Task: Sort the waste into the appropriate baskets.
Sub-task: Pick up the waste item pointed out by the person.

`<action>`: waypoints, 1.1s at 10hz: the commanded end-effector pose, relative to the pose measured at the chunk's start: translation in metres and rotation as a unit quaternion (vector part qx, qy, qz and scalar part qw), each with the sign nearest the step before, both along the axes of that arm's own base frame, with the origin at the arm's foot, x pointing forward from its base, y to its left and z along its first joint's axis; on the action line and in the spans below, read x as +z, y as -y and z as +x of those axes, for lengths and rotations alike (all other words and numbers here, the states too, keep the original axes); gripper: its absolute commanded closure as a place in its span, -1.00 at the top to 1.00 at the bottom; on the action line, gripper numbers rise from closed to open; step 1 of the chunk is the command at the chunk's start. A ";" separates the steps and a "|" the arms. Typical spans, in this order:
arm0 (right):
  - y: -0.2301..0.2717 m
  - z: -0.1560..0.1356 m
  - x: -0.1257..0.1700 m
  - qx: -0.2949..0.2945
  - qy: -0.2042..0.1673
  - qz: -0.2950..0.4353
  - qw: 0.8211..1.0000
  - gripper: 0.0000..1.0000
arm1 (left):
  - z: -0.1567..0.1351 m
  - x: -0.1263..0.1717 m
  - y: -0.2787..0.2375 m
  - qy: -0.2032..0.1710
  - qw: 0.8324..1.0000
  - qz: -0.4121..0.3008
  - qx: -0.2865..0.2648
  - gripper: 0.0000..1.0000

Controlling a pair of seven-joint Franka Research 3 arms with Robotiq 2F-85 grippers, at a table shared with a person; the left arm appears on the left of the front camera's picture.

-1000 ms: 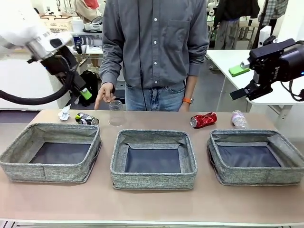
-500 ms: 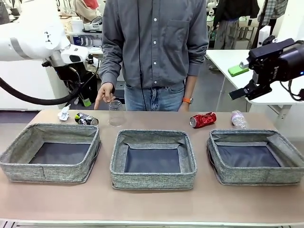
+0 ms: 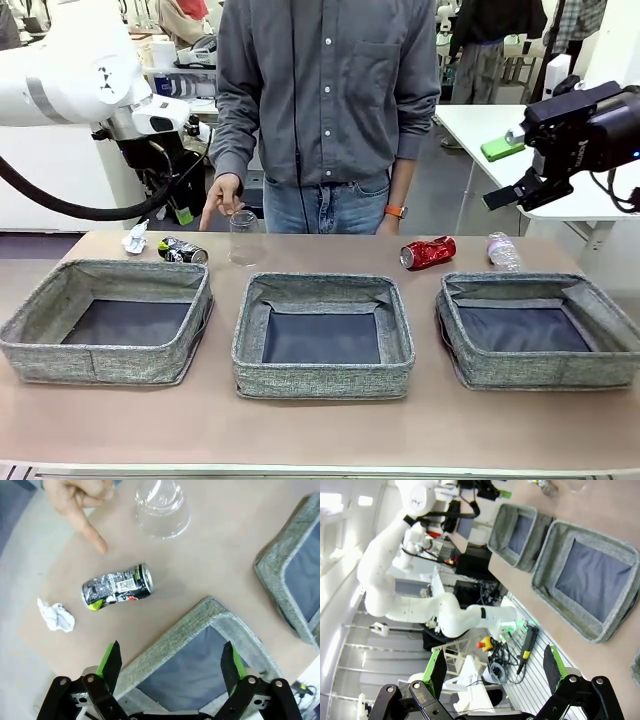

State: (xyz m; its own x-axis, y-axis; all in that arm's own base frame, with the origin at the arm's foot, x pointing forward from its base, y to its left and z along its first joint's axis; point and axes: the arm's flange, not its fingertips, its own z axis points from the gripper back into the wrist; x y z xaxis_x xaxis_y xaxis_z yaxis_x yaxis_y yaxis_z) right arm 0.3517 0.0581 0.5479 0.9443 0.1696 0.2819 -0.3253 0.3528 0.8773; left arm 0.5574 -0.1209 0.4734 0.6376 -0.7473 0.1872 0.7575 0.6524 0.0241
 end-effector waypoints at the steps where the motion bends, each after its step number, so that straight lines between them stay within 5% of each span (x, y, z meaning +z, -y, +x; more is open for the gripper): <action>1: -0.001 0.003 0.002 0.005 0.012 0.014 1.000 1.00 | 0.038 -0.021 -0.010 0.037 0.983 -0.026 -0.180 1.00; 3: -0.001 0.003 0.002 0.005 0.012 0.014 1.000 1.00 | 0.059 -0.041 -0.030 0.076 0.921 -0.040 -0.379 1.00; 7: -0.001 0.003 0.002 0.005 0.012 0.014 1.000 1.00 | 0.079 -0.056 -0.048 0.068 0.913 0.012 -0.402 1.00; 8: -0.001 0.003 0.002 0.005 0.012 0.014 1.000 1.00 | 0.081 -0.056 -0.045 0.039 0.920 0.020 -0.388 1.00; 9: -0.001 0.003 0.002 0.005 0.012 0.014 1.000 1.00 | 0.077 -0.062 -0.049 0.075 0.916 0.019 -0.394 1.00; 11: -0.001 0.003 0.002 0.005 0.012 0.014 1.000 1.00 | 0.077 -0.062 -0.049 0.075 0.916 0.019 -0.394 1.00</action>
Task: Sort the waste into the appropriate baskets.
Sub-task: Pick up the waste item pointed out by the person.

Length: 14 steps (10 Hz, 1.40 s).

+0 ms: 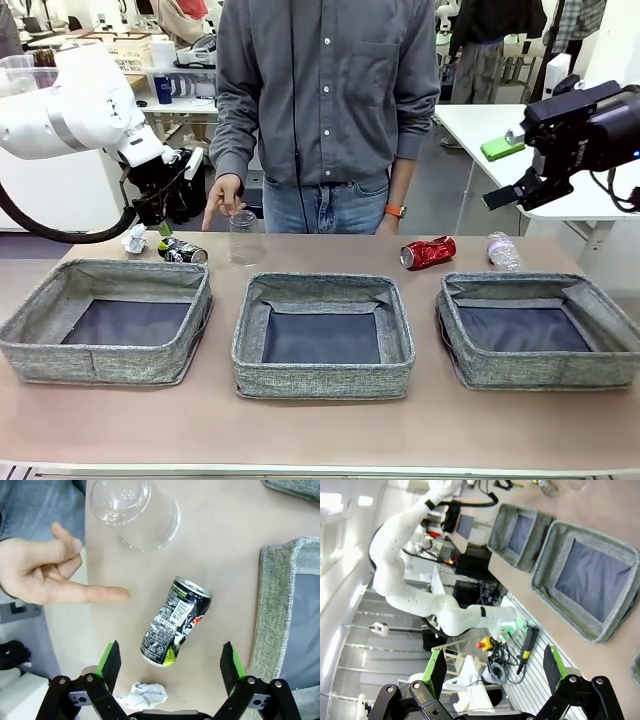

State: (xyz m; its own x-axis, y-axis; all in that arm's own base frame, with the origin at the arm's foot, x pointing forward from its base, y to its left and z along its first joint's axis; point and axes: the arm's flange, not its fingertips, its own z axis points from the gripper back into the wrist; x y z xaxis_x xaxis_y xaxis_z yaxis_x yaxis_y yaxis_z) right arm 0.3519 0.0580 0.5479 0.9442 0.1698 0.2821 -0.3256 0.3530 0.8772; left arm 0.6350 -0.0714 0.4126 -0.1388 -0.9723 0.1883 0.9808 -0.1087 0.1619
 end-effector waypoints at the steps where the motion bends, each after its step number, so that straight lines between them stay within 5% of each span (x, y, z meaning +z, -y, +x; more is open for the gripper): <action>1: -0.001 0.002 0.002 0.005 0.012 0.015 1.000 1.00 | 0.000 0.000 0.000 -0.002 1.000 0.000 0.000 1.00; 5: -0.001 0.002 0.002 0.005 0.012 0.015 1.000 1.00 | 0.017 -0.021 0.006 0.007 0.999 0.002 -0.036 1.00; 14: -0.001 0.002 0.002 0.005 0.012 0.015 1.000 1.00 | 0.044 -0.079 0.025 -0.080 0.986 0.098 -0.109 1.00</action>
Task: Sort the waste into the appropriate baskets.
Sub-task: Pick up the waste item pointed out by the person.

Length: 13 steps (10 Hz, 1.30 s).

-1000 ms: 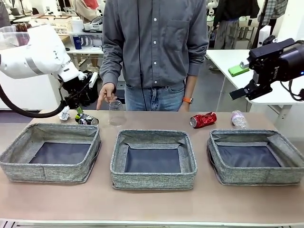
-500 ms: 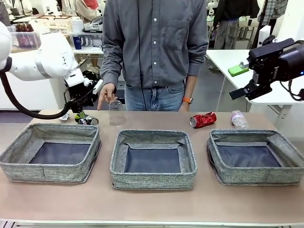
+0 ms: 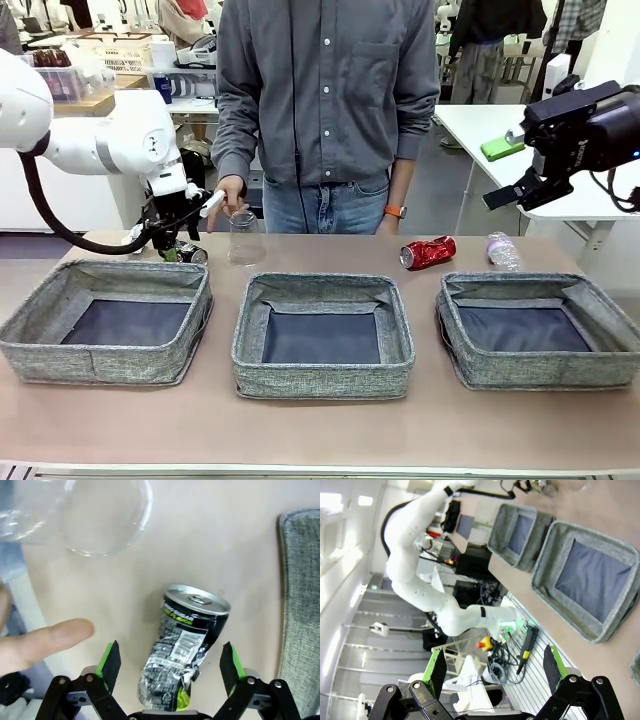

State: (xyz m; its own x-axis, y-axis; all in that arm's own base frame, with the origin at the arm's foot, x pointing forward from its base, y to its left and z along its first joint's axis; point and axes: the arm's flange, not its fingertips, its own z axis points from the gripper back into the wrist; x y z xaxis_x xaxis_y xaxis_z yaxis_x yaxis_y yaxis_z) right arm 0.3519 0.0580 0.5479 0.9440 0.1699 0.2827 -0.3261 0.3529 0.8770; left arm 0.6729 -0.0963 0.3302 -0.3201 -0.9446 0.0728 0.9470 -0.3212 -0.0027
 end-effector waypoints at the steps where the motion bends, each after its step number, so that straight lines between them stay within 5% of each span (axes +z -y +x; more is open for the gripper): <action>1: -0.001 0.002 0.002 0.005 0.011 0.015 1.000 1.00 | 0.005 -0.001 -0.001 -0.024 0.999 0.028 -0.014 1.00; 7: -0.001 0.002 0.002 0.005 0.011 0.015 1.000 1.00 | 0.003 -0.015 -0.003 -0.043 0.999 0.028 -0.012 1.00; 8: -0.001 0.002 0.002 0.005 0.011 0.015 1.000 1.00 | 0.003 -0.015 -0.004 -0.041 0.999 0.027 -0.004 0.88; 9: -0.001 0.002 0.002 0.005 0.011 0.015 1.000 1.00 | 0.003 -0.015 -0.004 -0.042 0.998 0.036 -0.006 -0.19; 10: -0.001 0.002 0.002 0.005 0.011 0.015 1.000 1.00 | 0.002 -0.015 -0.004 -0.040 0.998 0.039 -0.007 -0.31; 11: -0.001 0.002 0.002 0.005 0.011 0.015 1.000 1.00 | 0.002 -0.016 -0.004 -0.039 0.998 0.041 -0.006 -1.00; 13: -0.001 0.002 0.002 0.005 0.011 0.015 1.000 1.00 | 0.002 -0.017 -0.004 -0.039 0.998 0.048 -0.004 -1.00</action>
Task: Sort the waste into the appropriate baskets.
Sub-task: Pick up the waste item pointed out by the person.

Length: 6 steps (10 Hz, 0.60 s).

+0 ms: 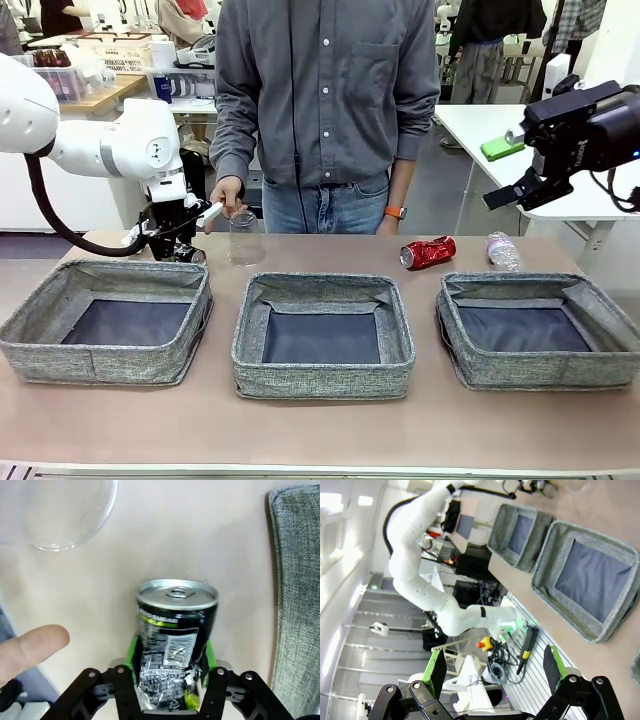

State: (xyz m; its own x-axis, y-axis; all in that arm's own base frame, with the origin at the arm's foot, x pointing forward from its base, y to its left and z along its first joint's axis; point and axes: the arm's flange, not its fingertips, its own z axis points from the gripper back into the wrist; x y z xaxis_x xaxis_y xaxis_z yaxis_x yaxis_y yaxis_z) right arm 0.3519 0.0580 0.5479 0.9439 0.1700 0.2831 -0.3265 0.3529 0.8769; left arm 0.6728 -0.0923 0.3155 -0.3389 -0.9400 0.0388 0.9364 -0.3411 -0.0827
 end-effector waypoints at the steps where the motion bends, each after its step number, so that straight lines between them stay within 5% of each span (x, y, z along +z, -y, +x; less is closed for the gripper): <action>1: -0.001 0.002 0.002 0.005 0.011 0.015 1.000 1.00 | 0.002 -0.002 0.001 -0.007 1.000 0.022 0.008 -0.73; 3: -0.001 0.002 0.002 0.005 0.011 0.015 1.000 1.00 | 0.002 -0.002 0.000 -0.007 1.000 0.024 0.008 -1.00; 5: -0.001 0.002 0.002 0.005 0.011 0.015 1.000 1.00 | 0.000 0.001 -0.001 -0.011 1.000 0.021 0.015 -1.00; 6: -0.001 0.002 0.002 0.005 0.011 0.015 1.000 1.00 | -0.002 0.006 -0.002 -0.014 1.000 0.012 0.024 -0.36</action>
